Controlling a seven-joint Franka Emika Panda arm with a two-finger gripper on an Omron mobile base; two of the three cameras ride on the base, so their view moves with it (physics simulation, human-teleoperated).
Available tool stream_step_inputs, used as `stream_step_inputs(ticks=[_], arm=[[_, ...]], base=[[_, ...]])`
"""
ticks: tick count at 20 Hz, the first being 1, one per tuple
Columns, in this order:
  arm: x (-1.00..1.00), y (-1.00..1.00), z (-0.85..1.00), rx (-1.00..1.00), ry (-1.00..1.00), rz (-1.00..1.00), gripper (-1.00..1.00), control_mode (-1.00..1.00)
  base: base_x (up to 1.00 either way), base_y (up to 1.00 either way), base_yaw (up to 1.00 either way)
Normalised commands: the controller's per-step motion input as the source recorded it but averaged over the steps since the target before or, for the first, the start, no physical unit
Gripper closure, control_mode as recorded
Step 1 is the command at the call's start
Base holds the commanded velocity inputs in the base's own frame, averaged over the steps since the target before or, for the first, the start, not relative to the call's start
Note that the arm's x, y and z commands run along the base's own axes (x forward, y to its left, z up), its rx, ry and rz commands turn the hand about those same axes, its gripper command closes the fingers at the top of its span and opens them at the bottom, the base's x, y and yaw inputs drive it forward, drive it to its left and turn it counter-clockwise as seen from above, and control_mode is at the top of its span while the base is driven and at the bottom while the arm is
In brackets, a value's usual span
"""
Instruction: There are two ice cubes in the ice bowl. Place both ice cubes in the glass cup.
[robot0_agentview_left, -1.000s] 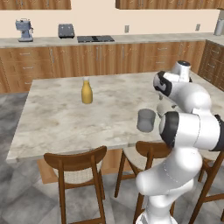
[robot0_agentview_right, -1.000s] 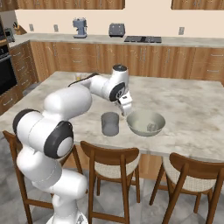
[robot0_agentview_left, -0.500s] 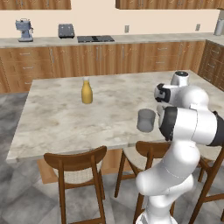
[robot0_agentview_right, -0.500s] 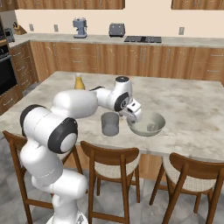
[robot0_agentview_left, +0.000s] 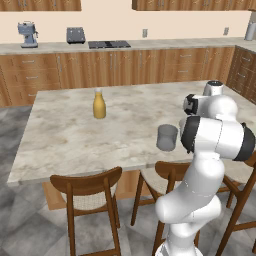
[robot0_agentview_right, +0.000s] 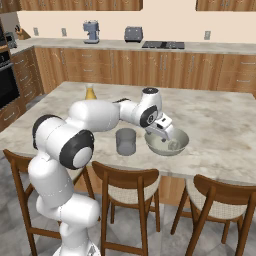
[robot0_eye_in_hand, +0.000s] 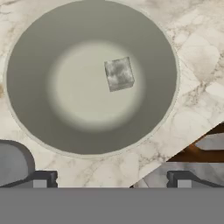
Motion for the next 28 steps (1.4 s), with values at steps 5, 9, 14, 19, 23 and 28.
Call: stream_step_inputs(ticks=[5, 9, 14, 19, 23, 28], arm=[[0.53, -0.5, 0.0, 0.0, 0.05, 0.0, -1.0, -1.0], [0.44, -0.25, -0.12, 0.0, 0.02, 0.0, -1.0, -1.0], [0.07, -0.23, -0.63, -0.06, 0.07, 0.0, -1.0, -1.0], [0.2, -0.05, -0.41, -0.02, 0.01, 0.0, -1.0, -1.0], [0.18, 0.0, -0.18, 0.0, 0.0, 0.0, -1.0, -1.0], [0.2, -0.05, -0.27, 0.0, 0.0, 0.0, -1.0, -1.0]], base=[[0.0, 0.0, 0.0], [0.0, 0.0, 0.0], [0.0, 0.0, 0.0], [0.0, 0.0, 0.0], [0.0, 0.0, 0.0], [0.0, 0.0, 0.0]])
